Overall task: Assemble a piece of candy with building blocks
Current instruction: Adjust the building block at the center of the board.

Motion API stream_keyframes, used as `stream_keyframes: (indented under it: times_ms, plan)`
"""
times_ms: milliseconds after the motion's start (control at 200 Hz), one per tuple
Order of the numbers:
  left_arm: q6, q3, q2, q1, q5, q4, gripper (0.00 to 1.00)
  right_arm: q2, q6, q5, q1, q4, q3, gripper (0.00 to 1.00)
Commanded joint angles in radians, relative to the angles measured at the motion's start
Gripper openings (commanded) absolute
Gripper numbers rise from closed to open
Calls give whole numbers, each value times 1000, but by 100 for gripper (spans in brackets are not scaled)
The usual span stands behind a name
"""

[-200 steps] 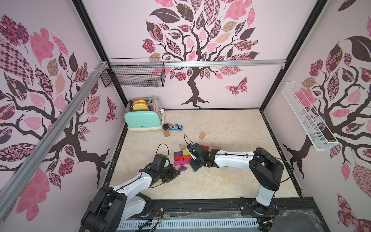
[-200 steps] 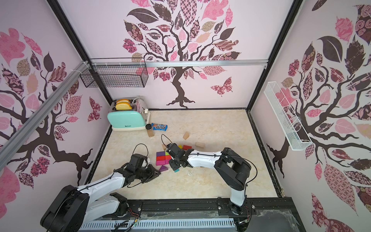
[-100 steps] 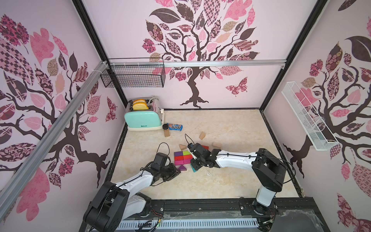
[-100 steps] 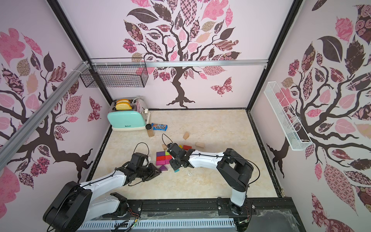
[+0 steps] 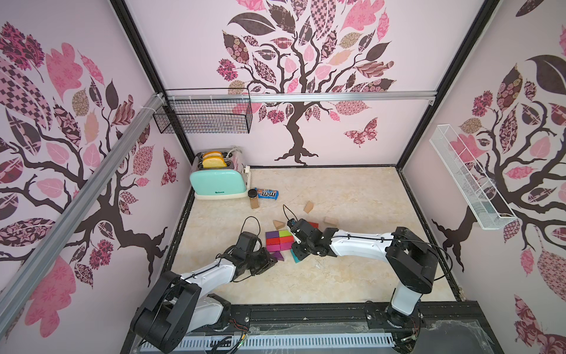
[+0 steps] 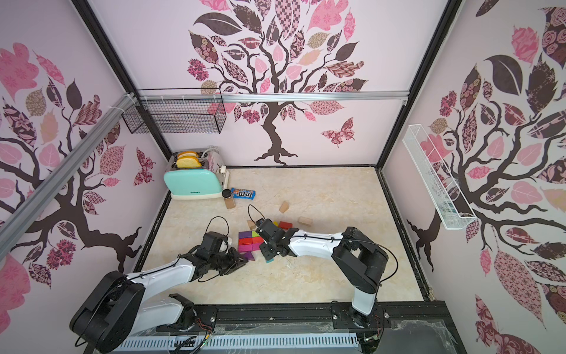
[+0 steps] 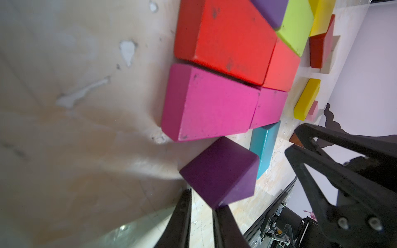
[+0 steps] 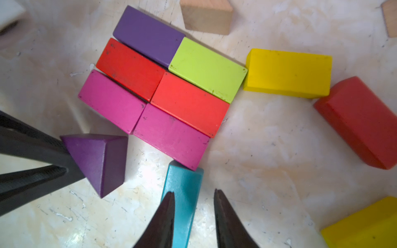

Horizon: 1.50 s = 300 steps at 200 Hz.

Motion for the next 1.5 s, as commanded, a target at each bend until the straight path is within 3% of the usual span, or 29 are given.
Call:
stream_keyframes:
  times_ms: [0, 705, 1080, 1140, 1225, 1330, 1495]
  plan:
    - [-18, 17, 20, -9, 0, 18, 22, -32, -8, 14, 1, -2, -5, 35]
    - [-57, 62, 93, -74, -39, 54, 22, -88, -8, 18, -19, 13, -61, 35]
    - [-47, 66, 37, -86, -26, 20, 22, -123, -1, 22, -20, 15, -88, 35]
    - [-18, 85, -2, -86, -19, -29, 22, -146, 3, 20, -20, 2, -90, 39]
    - [49, 146, -81, -86, -49, -162, 23, -203, 10, 27, -20, -14, -108, 56]
    - [184, 259, -160, -54, -100, -324, 29, -281, 2, 53, -22, -50, -120, 67]
    - [363, 462, -43, 76, -122, -446, 30, -357, -24, 54, -49, -109, -105, 73]
